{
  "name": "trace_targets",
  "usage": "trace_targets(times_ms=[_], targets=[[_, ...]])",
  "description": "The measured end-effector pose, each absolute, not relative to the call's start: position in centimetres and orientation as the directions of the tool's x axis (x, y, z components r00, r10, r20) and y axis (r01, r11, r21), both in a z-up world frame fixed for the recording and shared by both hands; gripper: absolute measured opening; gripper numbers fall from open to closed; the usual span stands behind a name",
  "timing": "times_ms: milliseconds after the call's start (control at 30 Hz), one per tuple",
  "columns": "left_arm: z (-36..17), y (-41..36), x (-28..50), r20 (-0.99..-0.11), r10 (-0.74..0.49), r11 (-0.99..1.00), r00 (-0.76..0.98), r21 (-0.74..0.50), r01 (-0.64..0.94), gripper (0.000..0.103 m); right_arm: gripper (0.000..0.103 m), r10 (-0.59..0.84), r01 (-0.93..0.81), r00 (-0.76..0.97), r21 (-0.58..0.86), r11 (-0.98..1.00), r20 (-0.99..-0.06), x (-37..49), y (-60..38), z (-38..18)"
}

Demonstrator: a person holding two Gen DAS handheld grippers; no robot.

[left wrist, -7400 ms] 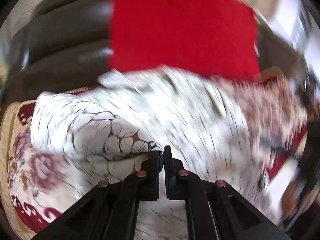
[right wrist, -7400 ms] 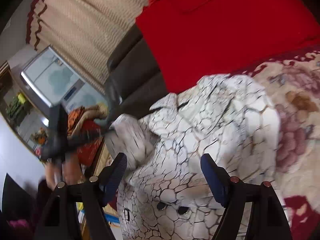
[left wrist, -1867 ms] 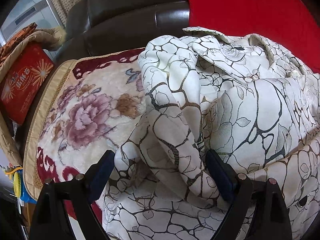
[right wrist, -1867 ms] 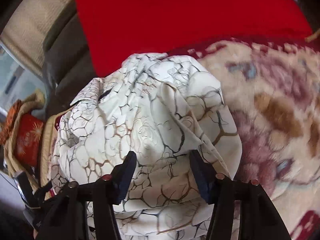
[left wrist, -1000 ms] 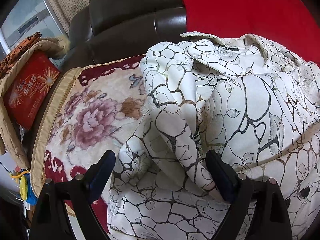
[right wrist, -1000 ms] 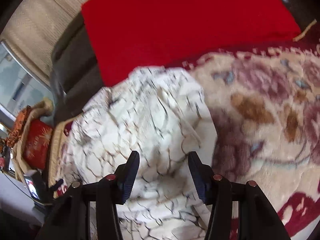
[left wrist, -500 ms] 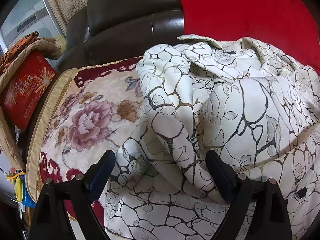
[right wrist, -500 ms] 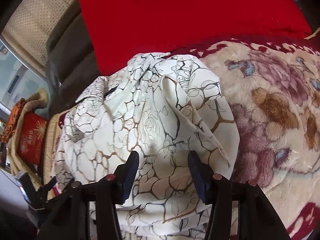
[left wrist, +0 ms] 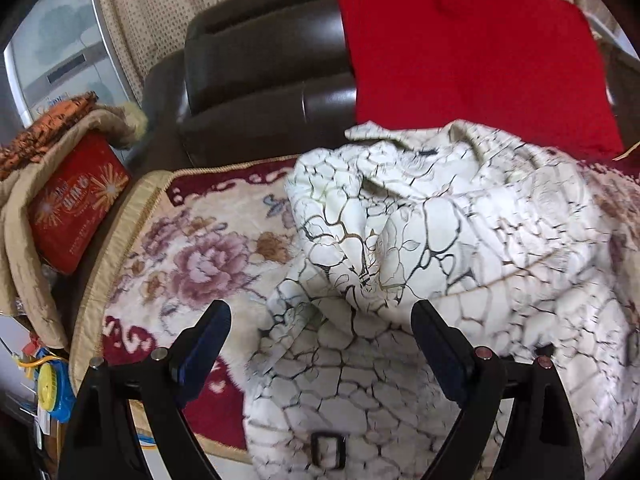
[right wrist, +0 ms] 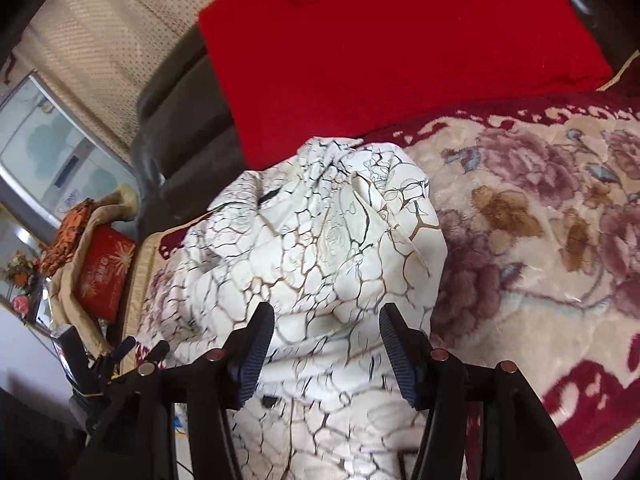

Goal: Fold large clothes

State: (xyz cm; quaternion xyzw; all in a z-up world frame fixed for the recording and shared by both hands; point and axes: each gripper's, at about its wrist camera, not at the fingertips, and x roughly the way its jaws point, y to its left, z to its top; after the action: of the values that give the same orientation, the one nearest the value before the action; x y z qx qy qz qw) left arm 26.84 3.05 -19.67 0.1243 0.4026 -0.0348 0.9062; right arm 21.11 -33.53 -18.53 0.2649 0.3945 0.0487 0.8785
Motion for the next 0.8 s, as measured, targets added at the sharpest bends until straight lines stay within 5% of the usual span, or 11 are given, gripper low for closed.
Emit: trace_targets(times_ms=[800], targets=[[-11.9,7.6,19.3,-0.639,0.081,0.98,0.765,0.191,0.056,0.092,0.059,0.324,0.058,0.709,0.51,0.858,-0.626,17.7,-31.1,-15.8]])
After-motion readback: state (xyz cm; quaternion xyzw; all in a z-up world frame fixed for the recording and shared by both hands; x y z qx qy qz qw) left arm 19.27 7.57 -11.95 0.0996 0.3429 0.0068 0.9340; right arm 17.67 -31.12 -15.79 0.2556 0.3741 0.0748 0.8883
